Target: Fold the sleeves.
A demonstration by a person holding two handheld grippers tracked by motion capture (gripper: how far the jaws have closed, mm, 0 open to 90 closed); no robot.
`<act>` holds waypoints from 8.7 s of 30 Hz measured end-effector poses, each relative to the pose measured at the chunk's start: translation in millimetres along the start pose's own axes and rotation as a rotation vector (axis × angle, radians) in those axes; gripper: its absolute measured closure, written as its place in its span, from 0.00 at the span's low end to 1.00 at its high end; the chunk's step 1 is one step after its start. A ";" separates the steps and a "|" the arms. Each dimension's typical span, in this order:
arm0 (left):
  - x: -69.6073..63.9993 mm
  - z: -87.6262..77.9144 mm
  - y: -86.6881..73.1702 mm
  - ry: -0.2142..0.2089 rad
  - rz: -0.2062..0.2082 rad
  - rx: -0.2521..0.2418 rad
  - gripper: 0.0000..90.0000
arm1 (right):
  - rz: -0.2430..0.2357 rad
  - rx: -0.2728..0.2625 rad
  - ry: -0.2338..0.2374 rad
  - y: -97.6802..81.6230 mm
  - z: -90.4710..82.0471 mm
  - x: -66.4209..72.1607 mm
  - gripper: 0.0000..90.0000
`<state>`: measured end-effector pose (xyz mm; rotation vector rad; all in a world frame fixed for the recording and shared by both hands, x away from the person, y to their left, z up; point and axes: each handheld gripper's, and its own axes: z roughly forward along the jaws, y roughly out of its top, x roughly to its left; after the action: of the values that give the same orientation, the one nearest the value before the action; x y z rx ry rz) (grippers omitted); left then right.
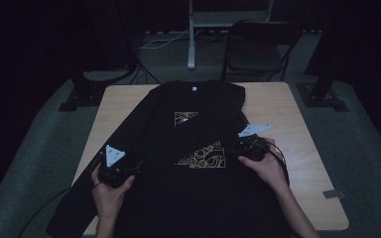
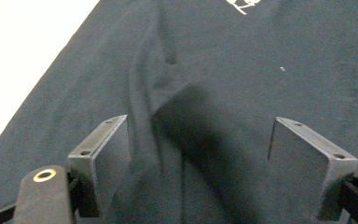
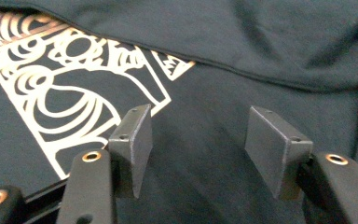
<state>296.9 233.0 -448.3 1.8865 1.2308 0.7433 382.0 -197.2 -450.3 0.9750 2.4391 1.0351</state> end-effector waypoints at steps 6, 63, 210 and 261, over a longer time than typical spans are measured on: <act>-5.5 -1.0 8.6 -0.011 0.034 -0.017 0.25 | 0.014 -0.023 -0.001 -6.8 2.5 -2.3 0.45; 55.2 -7.6 37.4 -0.044 -0.089 -0.056 0.32 | 0.014 -0.040 0.008 -10.4 2.1 -3.1 0.37; 52.1 31.0 97.9 -0.038 -0.145 -0.081 0.98 | 0.089 -0.049 0.032 -28.2 -15.3 -16.8 0.27; -68.4 170.1 134.0 -0.311 -0.025 0.158 0.98 | 0.086 -0.053 0.034 -29.4 -16.1 -16.0 0.27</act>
<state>471.7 88.7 -434.8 2.0193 1.1379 0.3293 371.4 -231.4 -460.2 1.0621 2.4027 1.1477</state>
